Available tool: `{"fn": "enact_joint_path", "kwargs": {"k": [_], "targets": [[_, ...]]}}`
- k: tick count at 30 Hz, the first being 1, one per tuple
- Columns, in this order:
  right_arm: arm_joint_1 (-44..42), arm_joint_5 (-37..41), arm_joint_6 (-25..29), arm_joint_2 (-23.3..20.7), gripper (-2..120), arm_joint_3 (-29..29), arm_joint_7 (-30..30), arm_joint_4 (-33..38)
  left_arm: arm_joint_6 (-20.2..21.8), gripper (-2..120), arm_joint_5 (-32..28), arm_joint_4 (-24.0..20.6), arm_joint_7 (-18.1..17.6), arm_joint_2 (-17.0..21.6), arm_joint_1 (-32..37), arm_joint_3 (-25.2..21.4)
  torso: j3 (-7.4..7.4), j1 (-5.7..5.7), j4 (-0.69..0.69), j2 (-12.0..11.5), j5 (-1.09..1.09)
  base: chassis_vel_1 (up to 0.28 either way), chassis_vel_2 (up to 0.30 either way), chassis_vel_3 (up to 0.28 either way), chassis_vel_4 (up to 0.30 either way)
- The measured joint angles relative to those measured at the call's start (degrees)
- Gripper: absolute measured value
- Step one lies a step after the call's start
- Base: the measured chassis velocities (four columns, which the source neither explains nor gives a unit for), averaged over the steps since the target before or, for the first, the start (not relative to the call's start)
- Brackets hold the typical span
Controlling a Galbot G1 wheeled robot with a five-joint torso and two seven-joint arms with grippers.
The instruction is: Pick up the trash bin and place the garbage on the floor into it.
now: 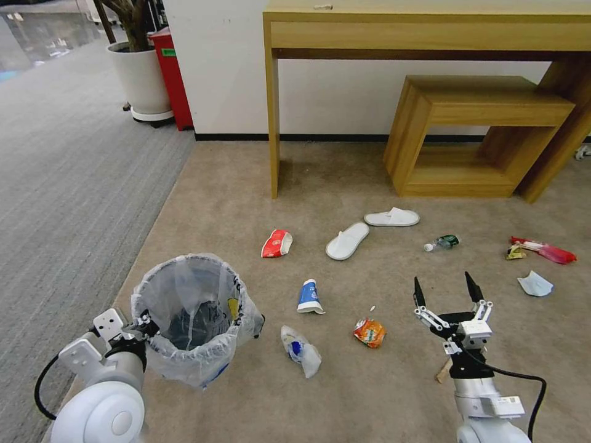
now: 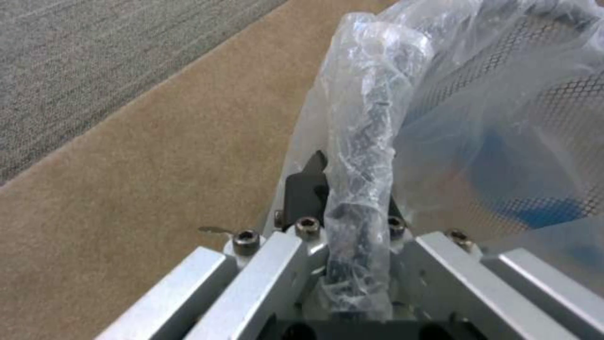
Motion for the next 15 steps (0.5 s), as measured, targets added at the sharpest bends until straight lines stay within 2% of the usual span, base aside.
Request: {"fn": "enact_joint_path", "kwargs": {"k": [4, 6, 11, 15], "targets": [[-1.2, 6.8, -0.9, -2.9, 100, -1.2, -4.2, 0.7, -0.1, 0, 0.3, 0.2, 0.2, -0.2, 0.1, 0.2, 0.0, 0.0, 0.0, 0.0, 0.0, 0.0, 0.0, 0.0, 0.0], [-1.8, 10.1, -1.4, -6.2, 100, -2.4, -6.6, 1.0, -0.2, 0, 0.7, 0.5, 0.3, -0.3, 0.1, 0.4, 0.0, 0.0, 0.0, 0.0, 0.0, 0.0, 0.0, 0.0, 0.0], [-2.8, 11.8, -2.6, -10.2, 100, -3.4, -7.5, 1.9, -0.5, 0, 1.2, 1.0, 0.5, -0.5, 0.2, 0.6, 0.0, 0.0, 0.0, 0.0, 0.0, 0.0, 0.0, 0.0, 0.0], [-3.0, 11.9, -2.5, -11.3, 100, -3.7, -7.8, 2.0, -0.6, 0, 1.3, 1.3, 0.6, -0.5, 0.2, 0.6, 0.0, 0.0, 0.0, 0.0, 0.0, 0.0, 0.0, 0.0, 0.0]]}}
